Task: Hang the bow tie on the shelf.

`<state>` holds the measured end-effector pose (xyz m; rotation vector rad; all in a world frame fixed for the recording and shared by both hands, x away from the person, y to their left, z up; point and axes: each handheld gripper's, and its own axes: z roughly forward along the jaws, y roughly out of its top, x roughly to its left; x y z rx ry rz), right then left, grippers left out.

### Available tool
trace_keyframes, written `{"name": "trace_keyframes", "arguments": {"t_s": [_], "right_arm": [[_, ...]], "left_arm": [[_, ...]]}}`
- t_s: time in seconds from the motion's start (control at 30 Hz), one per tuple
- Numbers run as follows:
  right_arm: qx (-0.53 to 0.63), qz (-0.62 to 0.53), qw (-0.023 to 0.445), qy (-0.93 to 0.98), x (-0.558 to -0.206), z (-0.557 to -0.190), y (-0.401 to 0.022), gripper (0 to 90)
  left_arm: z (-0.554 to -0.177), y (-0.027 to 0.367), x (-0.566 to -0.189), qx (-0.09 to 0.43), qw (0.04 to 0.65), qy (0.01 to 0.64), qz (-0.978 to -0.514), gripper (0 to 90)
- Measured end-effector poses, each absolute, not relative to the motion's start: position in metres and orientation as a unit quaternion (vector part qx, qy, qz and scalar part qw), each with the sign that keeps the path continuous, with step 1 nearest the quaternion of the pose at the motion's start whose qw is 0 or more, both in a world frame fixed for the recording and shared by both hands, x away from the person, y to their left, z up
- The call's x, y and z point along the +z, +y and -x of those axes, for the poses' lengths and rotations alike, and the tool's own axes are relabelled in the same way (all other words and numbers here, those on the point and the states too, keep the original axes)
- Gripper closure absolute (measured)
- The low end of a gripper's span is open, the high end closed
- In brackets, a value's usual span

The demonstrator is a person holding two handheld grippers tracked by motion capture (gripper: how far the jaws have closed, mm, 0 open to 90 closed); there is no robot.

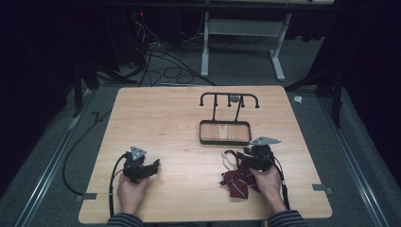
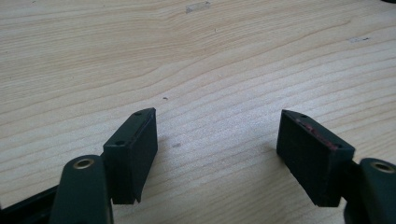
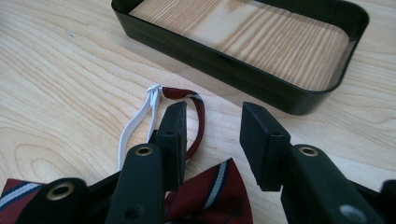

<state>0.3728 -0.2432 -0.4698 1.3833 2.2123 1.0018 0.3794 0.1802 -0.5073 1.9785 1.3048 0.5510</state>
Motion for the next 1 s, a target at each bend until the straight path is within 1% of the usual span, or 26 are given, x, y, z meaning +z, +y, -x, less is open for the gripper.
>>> {"name": "trace_keyframes", "arguments": {"t_s": [0.63, 0.87, 1.0], "right_arm": [[0.327, -0.489, 0.156, 0.794, -0.486, -0.391, -0.228, 69.7], [0.31, -0.487, 0.152, 0.802, -0.49, -0.393, -0.226, 76.3], [0.306, -0.481, 0.162, 0.806, -0.49, -0.393, -0.225, 79.8]], "left_arm": [[-0.379, 0.18, -0.507, 0.212, 0.349, 0.503, -0.762, 29.6], [-0.379, 0.181, -0.507, 0.212, 0.349, 0.503, -0.762, 29.6], [-0.379, 0.181, -0.507, 0.212, 0.349, 0.503, -0.762, 29.6]]}}
